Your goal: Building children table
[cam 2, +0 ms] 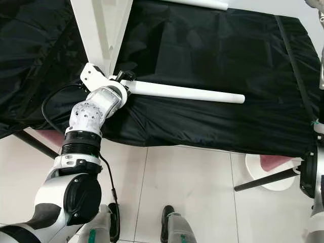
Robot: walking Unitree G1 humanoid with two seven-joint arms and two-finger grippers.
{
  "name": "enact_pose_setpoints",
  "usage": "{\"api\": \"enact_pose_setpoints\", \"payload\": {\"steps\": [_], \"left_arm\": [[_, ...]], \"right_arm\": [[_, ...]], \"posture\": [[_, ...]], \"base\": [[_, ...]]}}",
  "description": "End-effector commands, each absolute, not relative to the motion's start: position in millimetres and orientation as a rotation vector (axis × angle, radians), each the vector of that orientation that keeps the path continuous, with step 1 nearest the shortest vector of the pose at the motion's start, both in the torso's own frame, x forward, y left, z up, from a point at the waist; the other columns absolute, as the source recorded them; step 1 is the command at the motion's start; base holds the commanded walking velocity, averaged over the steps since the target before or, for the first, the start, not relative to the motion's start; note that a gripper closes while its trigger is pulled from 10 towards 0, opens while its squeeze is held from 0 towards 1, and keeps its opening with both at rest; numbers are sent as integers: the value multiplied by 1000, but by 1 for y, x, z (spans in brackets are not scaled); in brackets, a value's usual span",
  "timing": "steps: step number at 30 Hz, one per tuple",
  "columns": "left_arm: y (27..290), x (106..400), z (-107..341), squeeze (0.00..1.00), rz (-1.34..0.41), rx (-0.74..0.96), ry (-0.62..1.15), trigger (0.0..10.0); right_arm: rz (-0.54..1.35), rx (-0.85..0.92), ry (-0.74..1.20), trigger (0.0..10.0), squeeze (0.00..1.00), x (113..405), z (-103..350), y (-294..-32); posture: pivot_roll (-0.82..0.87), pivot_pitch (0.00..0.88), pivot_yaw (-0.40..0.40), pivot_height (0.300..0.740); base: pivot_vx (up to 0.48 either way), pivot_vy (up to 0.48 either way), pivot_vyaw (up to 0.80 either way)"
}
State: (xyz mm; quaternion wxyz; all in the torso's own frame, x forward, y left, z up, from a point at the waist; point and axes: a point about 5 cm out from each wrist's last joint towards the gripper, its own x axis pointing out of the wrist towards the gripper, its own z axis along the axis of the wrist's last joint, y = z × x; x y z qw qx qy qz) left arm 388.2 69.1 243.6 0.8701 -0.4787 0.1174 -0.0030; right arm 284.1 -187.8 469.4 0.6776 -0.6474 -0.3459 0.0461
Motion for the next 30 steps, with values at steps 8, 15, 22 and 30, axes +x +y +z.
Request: {"api": "enact_pose_setpoints", "payload": {"steps": [8, 15, 22, 30], "left_arm": [[15, 369, 258, 0, -225, -1127, 155, 10000], [15, 371, 267, 0, -243, -1109, 108, 10000], [18, 373, 277, 0, -262, -1097, 54, 10000], [19, 374, 288, 0, -281, -1051, 11, 10000]], "right_arm": [[-149, -1276, -940, 0, 0, 237, 509, -225], [-259, -1227, -788, 0, 0, 232, 485, -265], [-407, -1183, -651, 0, 0, 227, 466, -301], [-458, -1107, -565, 0, 0, 227, 440, -320]], "posture": [[-10, 237, 46, 740], [-13, 240, 53, 740], [-16, 238, 60, 740], [-19, 230, 75, 740]], "base": [[0, 0, 0], [0, 0, 0], [0, 0, 0], [0, 0, 0]]}}
